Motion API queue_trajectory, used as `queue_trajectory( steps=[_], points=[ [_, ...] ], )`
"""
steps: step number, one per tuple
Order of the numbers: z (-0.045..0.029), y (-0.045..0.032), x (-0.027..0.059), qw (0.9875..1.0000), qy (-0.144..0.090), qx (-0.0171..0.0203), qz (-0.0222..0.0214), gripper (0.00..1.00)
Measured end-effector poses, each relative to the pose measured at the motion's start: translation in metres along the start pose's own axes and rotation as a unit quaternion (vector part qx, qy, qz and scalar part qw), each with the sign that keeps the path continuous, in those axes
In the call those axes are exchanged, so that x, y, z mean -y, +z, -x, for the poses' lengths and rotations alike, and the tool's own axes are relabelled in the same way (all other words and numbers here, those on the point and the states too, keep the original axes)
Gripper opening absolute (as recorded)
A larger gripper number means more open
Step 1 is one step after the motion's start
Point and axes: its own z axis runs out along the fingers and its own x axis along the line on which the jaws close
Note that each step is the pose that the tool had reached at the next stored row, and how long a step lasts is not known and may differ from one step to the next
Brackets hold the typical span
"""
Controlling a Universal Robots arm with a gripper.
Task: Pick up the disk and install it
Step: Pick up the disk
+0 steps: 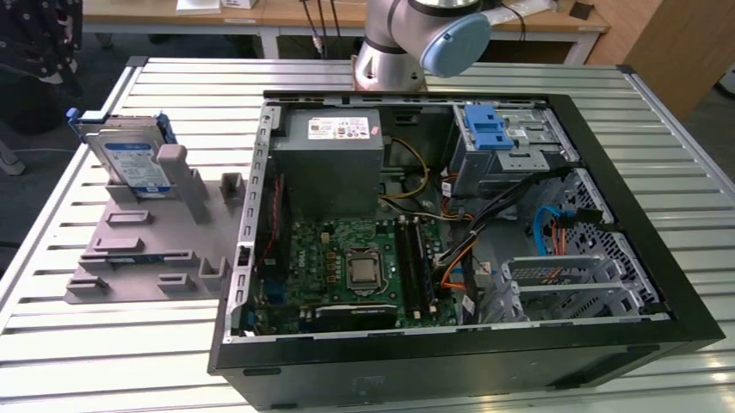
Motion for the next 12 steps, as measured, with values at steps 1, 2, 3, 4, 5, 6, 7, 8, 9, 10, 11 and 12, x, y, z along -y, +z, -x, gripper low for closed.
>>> queue_trajectory(
  steps=[1,2,3,4,5,6,7,8,9,10,11,12],
  points=[
    [0.0000,0.0000,0.0000,1.0000,-0.005,-0.0003,0.0000,0.11],
    [0.0000,0.0001,0.0000,0.9999,-0.012,-0.0006,-0.0001,0.11],
    [0.0000,0.0001,0.0000,0.9998,-0.019,-0.0010,-0.0002,0.11],
    [0.0000,0.0002,0.0000,0.9996,-0.027,-0.0014,-0.0003,0.11],
    [0.0000,0.0003,0.0000,0.9994,-0.034,-0.0017,-0.0005,0.11],
    [0.0000,0.0003,0.0000,0.9991,-0.041,-0.0021,-0.0005,0.11],
    [0.0000,0.0004,0.0000,0.9988,-0.049,-0.0025,-0.0006,0.11],
    [0.0000,0.0005,0.0001,0.9984,-0.057,-0.0029,-0.0006,0.11],
    [0.0000,0.0006,0.0000,0.9979,-0.065,-0.0034,-0.0006,0.11],
    [0.0000,0.0007,0.0000,0.9973,-0.074,-0.0038,-0.0006,0.11],
    [0.0000,0.0008,0.0000,0.9965,-0.083,-0.0043,-0.0006,0.11],
    [0.0000,0.0009,0.0000,0.9958,-0.092,-0.0048,-0.0006,0.11]
  ],
)
